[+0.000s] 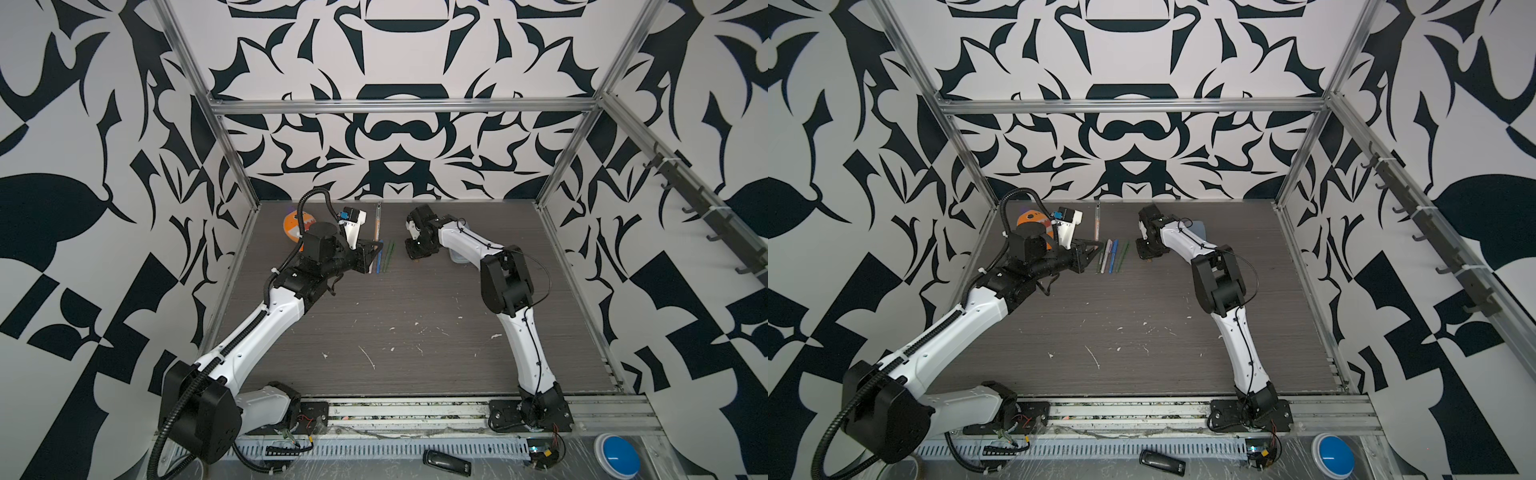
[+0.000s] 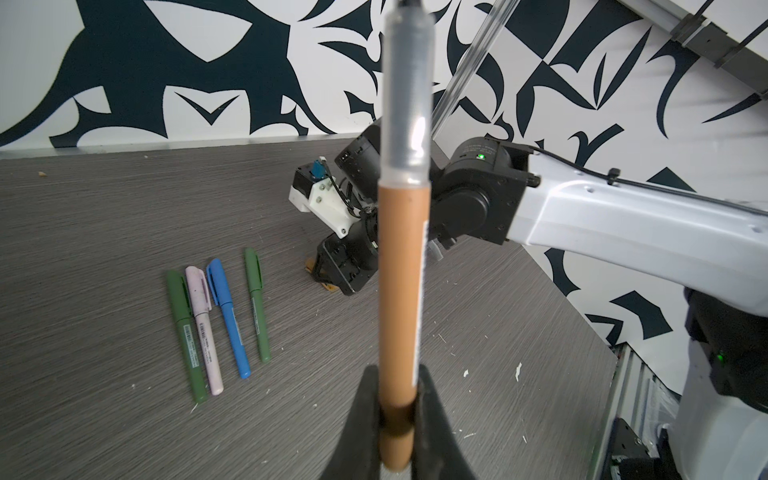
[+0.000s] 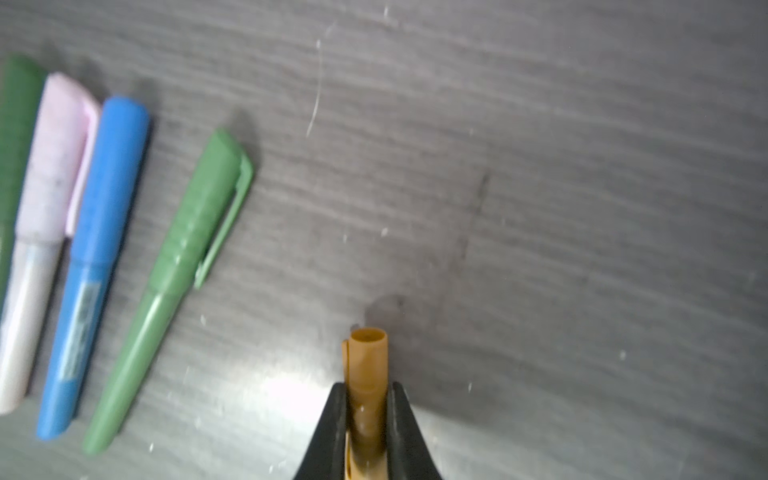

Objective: Insert the pens into the pen caps

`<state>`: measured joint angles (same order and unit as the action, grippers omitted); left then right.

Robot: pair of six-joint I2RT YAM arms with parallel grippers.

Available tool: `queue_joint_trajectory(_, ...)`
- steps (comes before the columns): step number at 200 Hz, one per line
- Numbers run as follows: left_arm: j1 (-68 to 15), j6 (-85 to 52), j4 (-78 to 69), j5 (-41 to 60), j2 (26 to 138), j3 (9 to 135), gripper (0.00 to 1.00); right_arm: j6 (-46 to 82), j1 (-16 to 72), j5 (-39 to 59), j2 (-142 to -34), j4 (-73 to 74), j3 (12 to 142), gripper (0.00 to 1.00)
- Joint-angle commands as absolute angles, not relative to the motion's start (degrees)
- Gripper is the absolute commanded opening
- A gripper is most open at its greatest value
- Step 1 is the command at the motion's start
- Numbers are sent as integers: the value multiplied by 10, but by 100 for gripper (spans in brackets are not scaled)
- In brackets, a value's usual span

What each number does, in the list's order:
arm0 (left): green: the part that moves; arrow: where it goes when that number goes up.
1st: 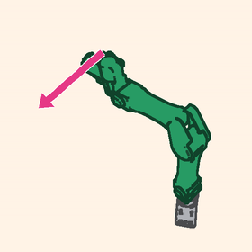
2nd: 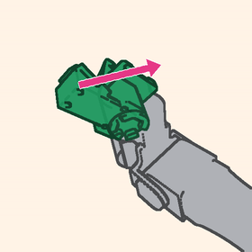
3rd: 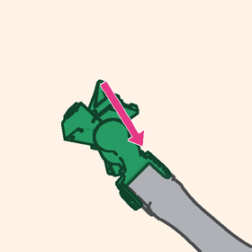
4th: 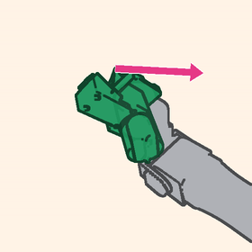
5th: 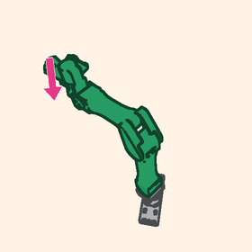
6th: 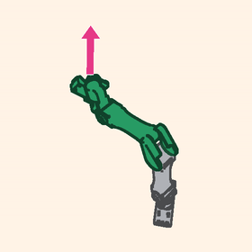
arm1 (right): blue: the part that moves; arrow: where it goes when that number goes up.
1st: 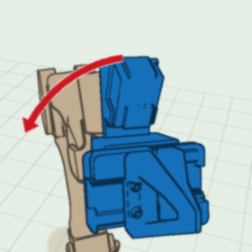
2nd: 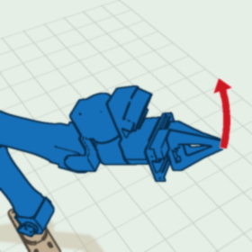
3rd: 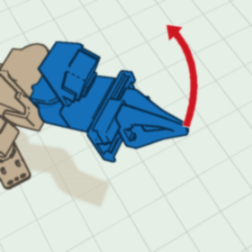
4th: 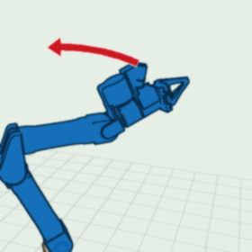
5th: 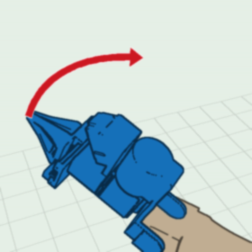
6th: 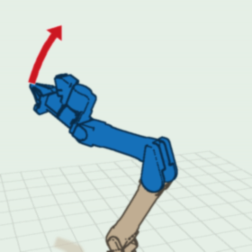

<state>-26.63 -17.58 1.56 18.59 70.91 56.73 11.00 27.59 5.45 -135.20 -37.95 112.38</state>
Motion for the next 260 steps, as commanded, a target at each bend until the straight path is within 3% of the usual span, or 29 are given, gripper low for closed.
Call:
queue_joint_trajectory(1, -267, -170, 10, 200, 707, 573, 0, 117, 295, 63, -1283, -358, 1065, 15)
queue_joint_trajectory(60, -267, -166, -41, 283, 698, 554, 0, 141, 369, 22, -1134, -272, 799, 17)
queue_joint_trajectory(92, -272, -166, -77, 334, 685, 540, 0, 157, 396, 13, -1087, -273, 719, 20)
queue_joint_trajectory(162, -280, -156, -73, 361, 679, 545, 1, 163, 410, 17, -1042, -326, 702, 40)
queue_joint_trajectory(260, -281, -154, -68, 367, 681, 548, 1, 171, 416, -6, -1058, -355, 699, 39)
